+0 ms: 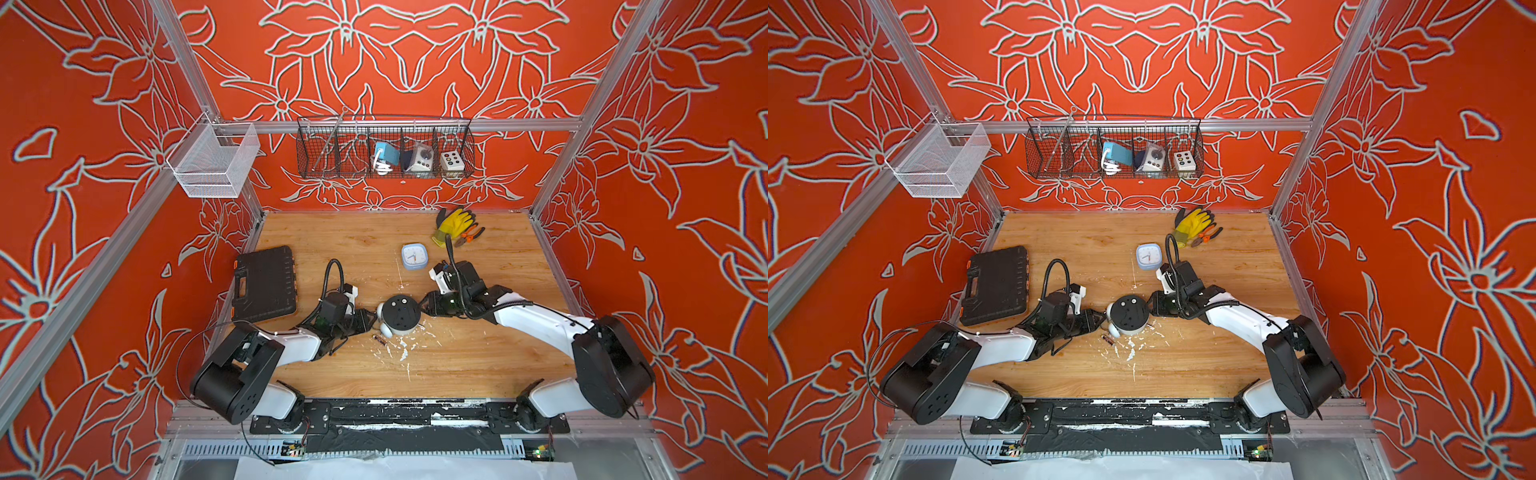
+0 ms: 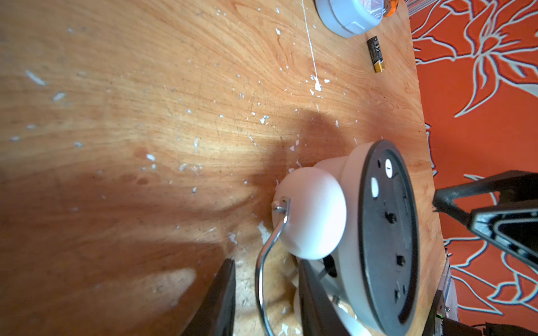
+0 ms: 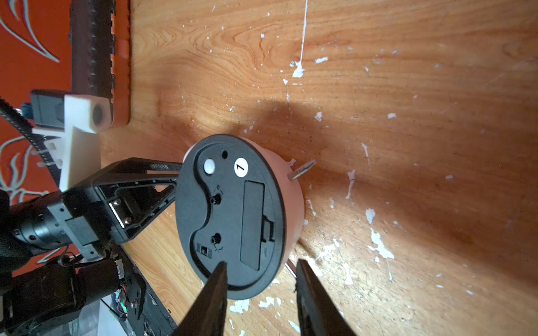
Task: Insert the battery into the alarm
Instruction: Install the cover on the alarm, then adjust the alarm at the center of the board.
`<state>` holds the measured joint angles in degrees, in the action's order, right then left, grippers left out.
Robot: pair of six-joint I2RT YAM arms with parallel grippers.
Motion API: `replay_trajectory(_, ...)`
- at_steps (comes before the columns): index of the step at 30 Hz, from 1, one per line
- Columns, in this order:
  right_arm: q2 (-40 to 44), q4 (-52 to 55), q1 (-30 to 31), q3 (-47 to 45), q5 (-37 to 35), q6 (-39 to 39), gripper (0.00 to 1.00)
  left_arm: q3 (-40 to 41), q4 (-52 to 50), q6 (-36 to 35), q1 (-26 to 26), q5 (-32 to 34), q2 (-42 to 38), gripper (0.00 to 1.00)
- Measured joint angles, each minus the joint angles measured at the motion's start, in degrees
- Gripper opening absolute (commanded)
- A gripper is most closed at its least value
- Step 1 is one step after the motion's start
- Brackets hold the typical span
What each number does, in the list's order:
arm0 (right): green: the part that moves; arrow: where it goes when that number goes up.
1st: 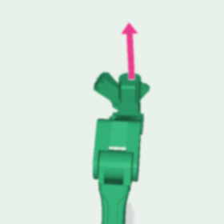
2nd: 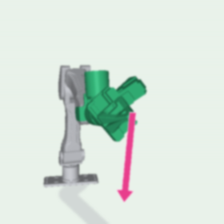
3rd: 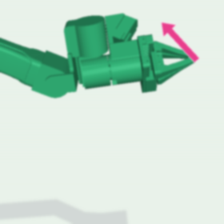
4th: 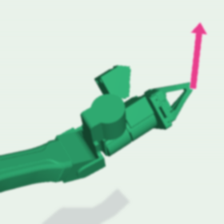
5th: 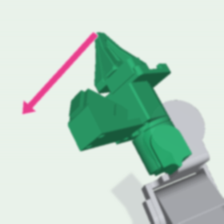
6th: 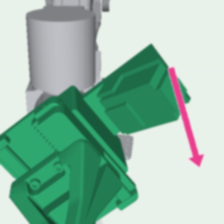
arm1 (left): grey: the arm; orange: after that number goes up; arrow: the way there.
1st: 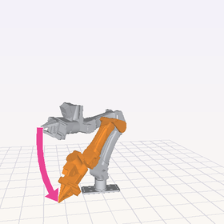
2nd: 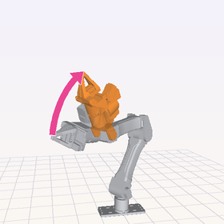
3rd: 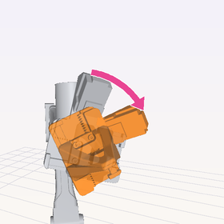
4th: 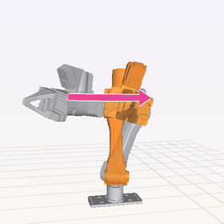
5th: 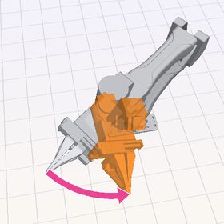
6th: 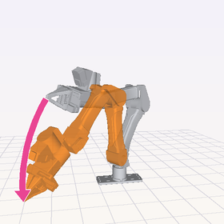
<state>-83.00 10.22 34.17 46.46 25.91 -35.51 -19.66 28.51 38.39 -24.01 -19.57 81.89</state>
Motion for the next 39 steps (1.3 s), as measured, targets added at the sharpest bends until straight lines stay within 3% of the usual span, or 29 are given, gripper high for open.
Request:
replay_trajectory(10, 2.2, 0.1, 0.0, -0.4, -2.6, 3.0, 0.39, -0.3, 3.7, 2.2, -0.1, -2.8, 4.1, 0.1)
replay_trajectory(21, 5.6, 2.1, 0.0, -0.4, -6.6, 6.9, 0.4, -4.4, 7.6, 7.4, -5.3, -4.3, 10.4, 0.06)
replay_trajectory(26, 7.6, 3.4, 0.0, -0.4, -8.1, 8.2, 0.39, -6.5, 10.1, 9.8, -8.5, -4.7, 13.3, 0.16)
replay_trajectory(31, 8.3, 4.8, 1.0, -0.4, -9.7, 8.5, 0.38, -7.1, 11.2, 10.5, -9.3, -4.3, 13.7, 0.35)
replay_trajectory(34, 7.9, 6.4, 2.8, -0.1, -11.1, 8.2, 0.38, -6.4, 11.3, 10.5, -8.2, -3.8, 12.6, 0.45)
replay_trajectory(39, 3.6, 10.8, 7.6, 4.9, -14.1, 7.1, 0.38, -1.2, 10.6, 10.4, -3.2, -2.3, 5.7, 0.52)
